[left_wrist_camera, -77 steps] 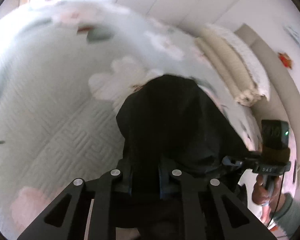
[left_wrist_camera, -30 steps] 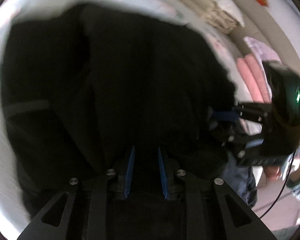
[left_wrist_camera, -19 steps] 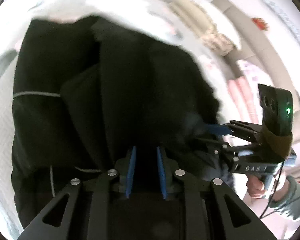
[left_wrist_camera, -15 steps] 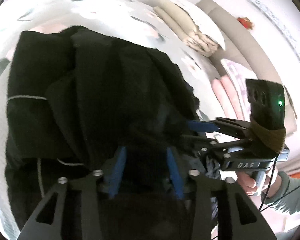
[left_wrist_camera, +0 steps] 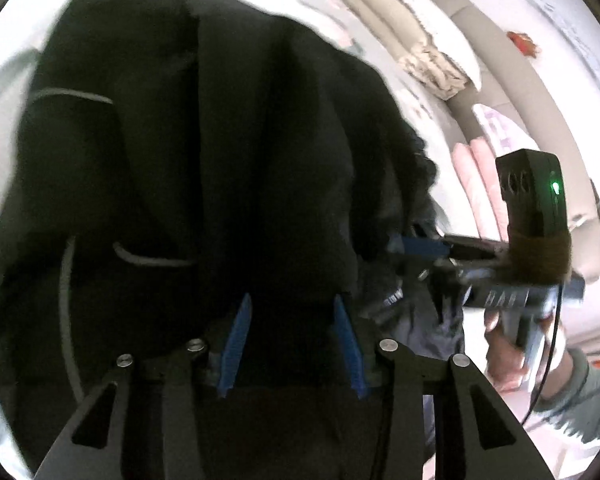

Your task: Fold large clothes

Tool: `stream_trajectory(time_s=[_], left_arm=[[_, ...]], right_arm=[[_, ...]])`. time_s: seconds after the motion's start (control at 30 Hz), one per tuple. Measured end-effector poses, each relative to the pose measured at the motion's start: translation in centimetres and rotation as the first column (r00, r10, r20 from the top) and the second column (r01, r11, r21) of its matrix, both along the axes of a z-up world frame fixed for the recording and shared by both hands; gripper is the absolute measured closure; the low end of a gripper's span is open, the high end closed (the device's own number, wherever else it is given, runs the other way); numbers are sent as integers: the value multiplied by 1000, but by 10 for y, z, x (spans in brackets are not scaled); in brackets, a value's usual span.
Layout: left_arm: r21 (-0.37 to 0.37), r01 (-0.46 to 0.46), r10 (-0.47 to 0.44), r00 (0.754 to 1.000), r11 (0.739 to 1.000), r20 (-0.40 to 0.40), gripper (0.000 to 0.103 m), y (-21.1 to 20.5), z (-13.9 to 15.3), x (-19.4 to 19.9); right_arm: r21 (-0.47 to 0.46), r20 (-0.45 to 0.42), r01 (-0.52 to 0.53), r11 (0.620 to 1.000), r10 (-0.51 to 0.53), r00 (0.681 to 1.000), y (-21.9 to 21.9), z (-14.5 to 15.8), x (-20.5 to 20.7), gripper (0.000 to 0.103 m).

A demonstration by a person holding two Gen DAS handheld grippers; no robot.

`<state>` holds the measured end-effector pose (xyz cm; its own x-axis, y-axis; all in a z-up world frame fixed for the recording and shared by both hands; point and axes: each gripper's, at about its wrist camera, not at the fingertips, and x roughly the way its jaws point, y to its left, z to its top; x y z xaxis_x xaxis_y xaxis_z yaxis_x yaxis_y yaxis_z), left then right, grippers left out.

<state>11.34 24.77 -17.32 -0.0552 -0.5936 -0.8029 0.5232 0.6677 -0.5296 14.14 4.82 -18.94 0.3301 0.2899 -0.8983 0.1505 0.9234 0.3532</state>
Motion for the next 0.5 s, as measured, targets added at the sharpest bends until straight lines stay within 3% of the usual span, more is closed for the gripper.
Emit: stream_trajectory(time_s=[0.17,0.23,0.4,0.5], left_arm=[[51,-88,88,996,995,3,58,49,24,-11],[73,-133,134,991,988,-7,58,76,26,-10],[174,-283,298,952,943,-67,58,148,10,-21],[243,-341,370,925,908,-89,52,177,-1,-29]], right_arm=[[-15,-2,31,999,-31,1000,-20,23,-43,45],[33,-19,59,998,-58,998,-31,21,-68,45],[10,-115,153,988,-151,982,-74,11,-123,44],[-16,-179,205,979,-205,962,-93,-3,-158,44]])
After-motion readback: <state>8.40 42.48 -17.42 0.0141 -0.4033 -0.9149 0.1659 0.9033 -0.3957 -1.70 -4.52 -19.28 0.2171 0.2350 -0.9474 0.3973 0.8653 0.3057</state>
